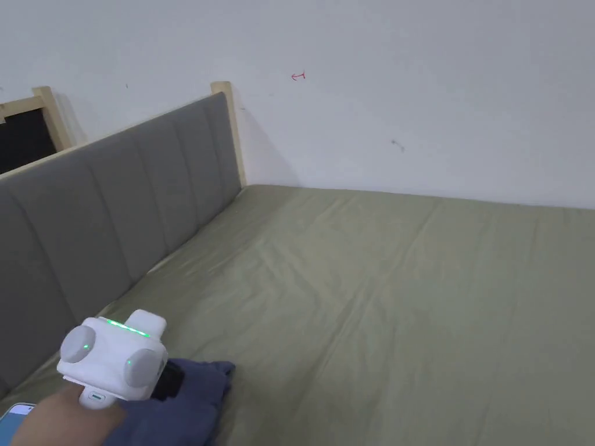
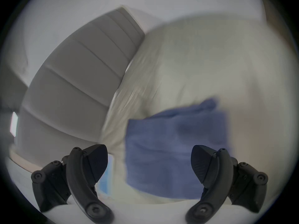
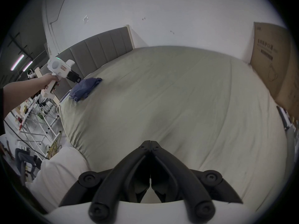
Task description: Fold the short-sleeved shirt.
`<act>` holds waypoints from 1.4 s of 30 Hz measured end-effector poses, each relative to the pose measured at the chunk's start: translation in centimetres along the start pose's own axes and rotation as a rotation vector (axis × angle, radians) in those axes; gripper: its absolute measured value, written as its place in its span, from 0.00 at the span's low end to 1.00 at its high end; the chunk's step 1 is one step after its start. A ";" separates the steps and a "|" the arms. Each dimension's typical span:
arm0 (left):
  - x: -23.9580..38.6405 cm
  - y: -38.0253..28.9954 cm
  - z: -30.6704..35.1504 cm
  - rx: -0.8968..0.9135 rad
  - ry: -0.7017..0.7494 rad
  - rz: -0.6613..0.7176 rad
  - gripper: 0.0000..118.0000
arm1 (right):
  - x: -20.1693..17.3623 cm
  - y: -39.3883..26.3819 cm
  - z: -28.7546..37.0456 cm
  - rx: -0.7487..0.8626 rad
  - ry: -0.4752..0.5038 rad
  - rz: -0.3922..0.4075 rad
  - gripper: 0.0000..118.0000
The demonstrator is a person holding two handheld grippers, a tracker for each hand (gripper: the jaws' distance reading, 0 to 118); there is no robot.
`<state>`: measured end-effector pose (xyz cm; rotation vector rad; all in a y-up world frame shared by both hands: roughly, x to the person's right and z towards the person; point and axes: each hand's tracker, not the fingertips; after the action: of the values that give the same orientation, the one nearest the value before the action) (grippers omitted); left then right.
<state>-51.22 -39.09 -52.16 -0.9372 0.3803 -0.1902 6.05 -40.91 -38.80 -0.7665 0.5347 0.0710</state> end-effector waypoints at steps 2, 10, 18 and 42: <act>0.5 -0.3 4.2 0.087 -0.260 0.171 0.89 | 0.1 0.1 1.1 0.045 -0.019 -0.001 0.00; 15.1 -8.2 22.6 0.444 -0.596 0.247 0.00 | 1.0 1.9 7.3 0.263 -0.058 -0.128 0.00; 21.3 -10.1 34.9 0.764 -0.672 0.290 0.00 | -0.1 4.6 17.3 0.560 -0.197 -0.095 0.00; 25.7 -12.3 38.5 0.991 -0.414 0.166 1.00 | 0.9 -0.3 20.7 0.819 -0.635 -0.043 1.00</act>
<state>-12.27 -25.78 -27.70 0.0467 -0.0469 -0.0129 15.93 -27.19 -26.77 0.0674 -0.0826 0.0451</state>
